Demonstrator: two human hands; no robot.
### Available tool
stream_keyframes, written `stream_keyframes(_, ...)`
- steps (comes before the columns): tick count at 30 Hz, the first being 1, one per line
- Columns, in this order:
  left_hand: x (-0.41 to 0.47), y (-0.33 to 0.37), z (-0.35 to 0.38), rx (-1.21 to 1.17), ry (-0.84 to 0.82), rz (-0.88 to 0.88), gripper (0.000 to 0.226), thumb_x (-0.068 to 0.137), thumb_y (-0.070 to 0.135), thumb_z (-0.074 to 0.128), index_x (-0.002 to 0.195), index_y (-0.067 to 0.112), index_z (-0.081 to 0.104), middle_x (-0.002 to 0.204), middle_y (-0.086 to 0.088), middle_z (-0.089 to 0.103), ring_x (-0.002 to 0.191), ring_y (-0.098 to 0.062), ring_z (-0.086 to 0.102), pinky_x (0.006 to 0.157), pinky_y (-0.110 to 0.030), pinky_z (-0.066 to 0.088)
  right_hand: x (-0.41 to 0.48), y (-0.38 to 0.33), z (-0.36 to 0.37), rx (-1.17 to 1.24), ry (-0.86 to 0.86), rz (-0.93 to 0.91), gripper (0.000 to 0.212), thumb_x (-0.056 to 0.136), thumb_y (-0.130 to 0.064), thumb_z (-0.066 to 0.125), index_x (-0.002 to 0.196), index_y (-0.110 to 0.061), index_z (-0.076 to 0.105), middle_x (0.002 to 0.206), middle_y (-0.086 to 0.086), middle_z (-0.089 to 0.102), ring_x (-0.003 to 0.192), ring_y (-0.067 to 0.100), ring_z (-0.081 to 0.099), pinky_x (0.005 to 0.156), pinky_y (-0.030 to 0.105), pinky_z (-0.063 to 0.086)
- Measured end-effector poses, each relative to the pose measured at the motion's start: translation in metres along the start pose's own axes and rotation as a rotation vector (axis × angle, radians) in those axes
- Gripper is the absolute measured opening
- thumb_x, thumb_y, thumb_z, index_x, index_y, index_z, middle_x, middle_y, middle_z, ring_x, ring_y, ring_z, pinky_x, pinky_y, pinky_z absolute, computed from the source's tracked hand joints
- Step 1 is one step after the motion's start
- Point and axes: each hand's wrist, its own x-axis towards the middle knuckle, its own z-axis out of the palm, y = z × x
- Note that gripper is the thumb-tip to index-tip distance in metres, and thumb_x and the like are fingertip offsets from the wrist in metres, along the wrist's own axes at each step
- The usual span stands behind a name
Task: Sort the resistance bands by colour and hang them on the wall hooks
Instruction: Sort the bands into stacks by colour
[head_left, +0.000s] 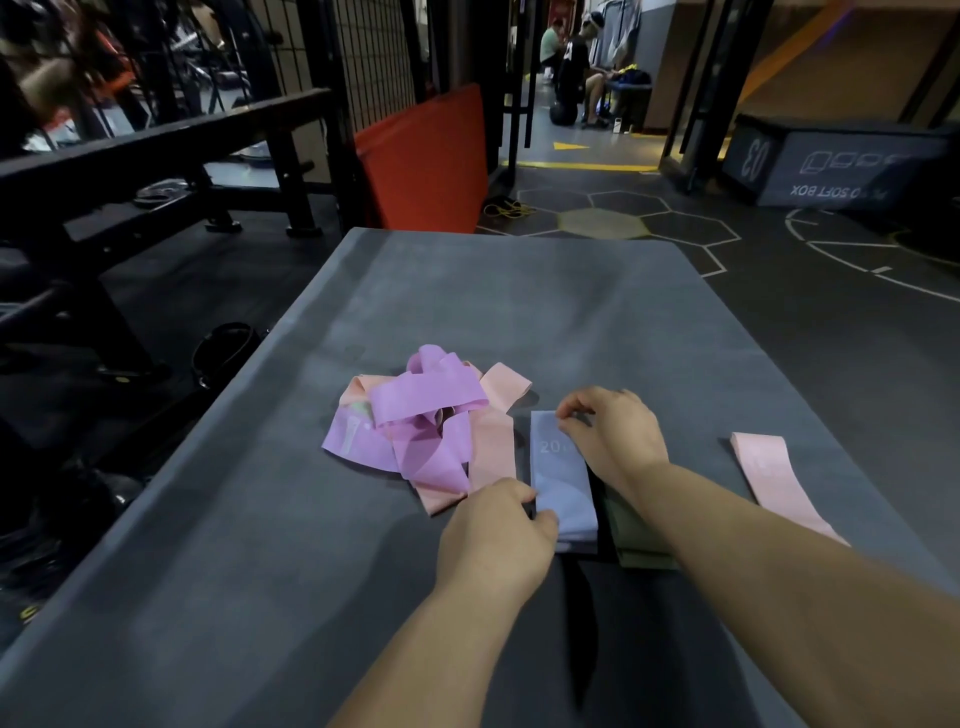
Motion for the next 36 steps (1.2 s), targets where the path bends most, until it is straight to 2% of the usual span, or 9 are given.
stream_keyframes(6, 0.001, -0.005, 0.003, 0.024, -0.026, -0.017, 0.029, 0.088, 0.036, 0.054, 0.116, 0.030, 0.059, 0.118, 0.006, 0.063, 0.106, -0.017, 0.059, 0.088, -0.029, 0.049, 0.002, 0.005, 0.005, -0.065, -0.045, 0.030, 0.009, 0.090, -0.034, 0.058, 0.094, -0.033, 0.065, 0.095, -0.012, 0.068, 0.098, 0.017, 0.058, 0.091, 0.034, 0.040)
stream_keyframes(12, 0.001, -0.006, 0.007, 0.151, -0.043, 0.016, 0.024, 0.090, 0.040, 0.049, 0.112, 0.030, 0.049, 0.111, 0.006, 0.058, 0.092, -0.018, 0.057, 0.070, -0.028, 0.042, 0.003, 0.002, 0.002, -0.212, -0.073, -0.018, 0.015, 0.094, -0.035, 0.049, 0.097, -0.035, 0.064, 0.094, -0.010, 0.067, 0.100, 0.018, 0.053, 0.080, 0.033, 0.024)
stream_keyframes(15, -0.001, -0.006, 0.006, 0.169, -0.022, 0.054, 0.018, 0.090, 0.040, 0.047, 0.105, 0.030, 0.047, 0.106, 0.004, 0.057, 0.087, -0.021, 0.056, 0.066, -0.029, 0.041, 0.004, -0.001, -0.004, -0.262, -0.140, -0.060, 0.021, 0.091, -0.044, 0.052, 0.107, -0.035, 0.063, 0.104, -0.009, 0.067, 0.109, 0.020, 0.053, 0.084, 0.033, 0.027)
stream_keyframes(20, -0.003, -0.004, 0.004, 0.161, -0.027, 0.090, 0.037, 0.091, 0.037, 0.043, 0.127, 0.042, 0.040, 0.118, 0.005, 0.055, 0.097, -0.022, 0.054, 0.072, -0.027, 0.038, 0.000, -0.008, -0.021, -0.448, -0.330, -0.150, 0.046, 0.088, -0.057, 0.049, 0.127, -0.032, 0.051, 0.122, -0.004, 0.060, 0.116, 0.021, 0.052, 0.097, 0.037, 0.032)
stream_keyframes(22, -0.003, -0.003, 0.004, 0.153, -0.025, 0.101, 0.036, 0.092, 0.037, 0.042, 0.127, 0.043, 0.045, 0.118, 0.006, 0.057, 0.102, -0.020, 0.056, 0.074, -0.026, 0.040, -0.004, -0.007, -0.023, -0.493, -0.369, -0.189, 0.049, 0.090, -0.057, 0.045, 0.132, -0.032, 0.044, 0.127, -0.004, 0.057, 0.118, 0.021, 0.051, 0.098, 0.038, 0.031)
stream_keyframes(25, -0.004, -0.003, 0.004, 0.147, -0.009, 0.110, 0.033, 0.093, 0.039, 0.040, 0.124, 0.041, 0.051, 0.116, 0.007, 0.061, 0.103, -0.019, 0.056, 0.076, -0.025, 0.040, -0.006, -0.005, -0.022, -0.556, -0.404, -0.251, 0.055, 0.095, -0.055, 0.034, 0.145, -0.035, 0.027, 0.143, -0.006, 0.045, 0.131, 0.019, 0.041, 0.103, 0.041, 0.027)
stream_keyframes(28, -0.004, -0.003, 0.006, 0.159, 0.009, 0.124, 0.033, 0.093, 0.040, 0.040, 0.124, 0.040, 0.050, 0.116, 0.006, 0.060, 0.103, -0.021, 0.057, 0.078, -0.027, 0.042, -0.008, -0.003, -0.019, -0.636, -0.453, -0.307, 0.064, 0.095, -0.061, 0.025, 0.151, -0.032, 0.016, 0.157, -0.009, 0.023, 0.145, 0.014, 0.019, 0.110, 0.045, 0.020)
stream_keyframes(32, -0.002, -0.005, 0.008, 0.195, 0.009, 0.133, 0.038, 0.090, 0.044, 0.045, 0.128, 0.043, 0.044, 0.114, 0.007, 0.058, 0.103, -0.020, 0.057, 0.076, -0.027, 0.042, -0.012, 0.003, -0.014, -0.644, -0.520, -0.313, 0.073, 0.093, -0.067, 0.016, 0.153, -0.029, 0.000, 0.162, -0.006, 0.001, 0.148, 0.014, 0.000, 0.117, 0.046, 0.012)
stream_keyframes(36, 0.001, -0.009, 0.009, 0.186, -0.005, 0.142, 0.043, 0.089, 0.046, 0.049, 0.131, 0.044, 0.041, 0.114, 0.007, 0.059, 0.103, -0.018, 0.057, 0.079, -0.027, 0.044, -0.020, 0.007, -0.011, -0.532, -0.508, -0.303, 0.102, 0.062, -0.078, -0.017, 0.152, -0.030, -0.007, 0.161, -0.007, -0.006, 0.148, 0.013, -0.008, 0.119, 0.043, 0.001)
